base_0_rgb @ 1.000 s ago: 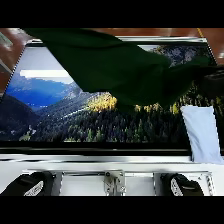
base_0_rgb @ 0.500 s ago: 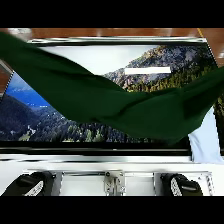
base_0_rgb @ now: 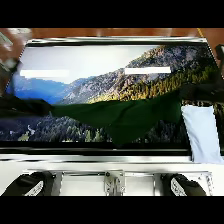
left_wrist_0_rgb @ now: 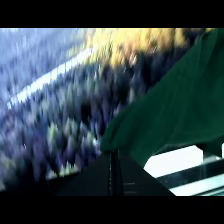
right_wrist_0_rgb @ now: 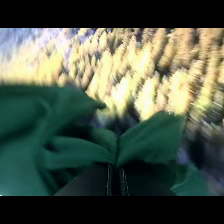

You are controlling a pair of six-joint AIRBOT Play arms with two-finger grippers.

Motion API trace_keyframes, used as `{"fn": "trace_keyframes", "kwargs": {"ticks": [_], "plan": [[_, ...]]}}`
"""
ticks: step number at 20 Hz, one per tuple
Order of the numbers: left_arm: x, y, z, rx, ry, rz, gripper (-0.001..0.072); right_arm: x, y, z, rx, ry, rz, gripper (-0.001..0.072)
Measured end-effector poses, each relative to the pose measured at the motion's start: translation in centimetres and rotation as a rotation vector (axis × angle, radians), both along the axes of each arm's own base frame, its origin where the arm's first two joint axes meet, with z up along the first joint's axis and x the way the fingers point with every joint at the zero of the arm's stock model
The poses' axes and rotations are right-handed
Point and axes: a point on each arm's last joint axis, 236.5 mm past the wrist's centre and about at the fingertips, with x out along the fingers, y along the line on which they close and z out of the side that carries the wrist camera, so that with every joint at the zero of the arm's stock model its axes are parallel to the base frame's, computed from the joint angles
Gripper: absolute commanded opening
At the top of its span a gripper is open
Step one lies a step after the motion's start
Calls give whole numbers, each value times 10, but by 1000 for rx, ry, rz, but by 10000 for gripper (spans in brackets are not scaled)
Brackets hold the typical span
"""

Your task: Fold the shirts.

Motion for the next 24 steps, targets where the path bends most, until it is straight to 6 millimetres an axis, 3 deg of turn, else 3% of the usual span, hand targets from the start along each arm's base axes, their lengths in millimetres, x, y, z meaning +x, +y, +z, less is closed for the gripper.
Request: {"fn": "trace_keyframes", "kwargs": {"ticks": [2,4,5,6,7,9,11,15,17,19,24], "plan": [[-13,-3,-53,-23,118,30,31,37,6,-29,120,23,-69,62],[-22,-15,-89,-98,188,66,31,62,18,-65,214,82,-111,64],[-23,-23,-99,-149,202,88,31,69,27,-85,246,126,-116,154],[-21,-31,-106,-206,205,114,31,73,37,-104,270,170,-118,456],[-18,-37,-109,-259,199,140,31,76,44,-118,285,198,-118,642],[-7,-47,-103,-349,166,182,30,74,50,-133,294,241,-103,643],[6,-53,-89,-407,111,197,31,57,39,-144,249,306,-58,642],[28,-58,-51,-442,-22,153,31,-18,5,-189,238,584,-72,643],[35,-60,-33,-445,-79,127,31,-45,11,-210,317,676,-105,643],[40,-61,-21,-447,-118,111,31,-61,21,-227,372,721,-140,643],[44,-62,-7,-449,-158,95,31,-69,43,-253,381,730,-191,642]]}}
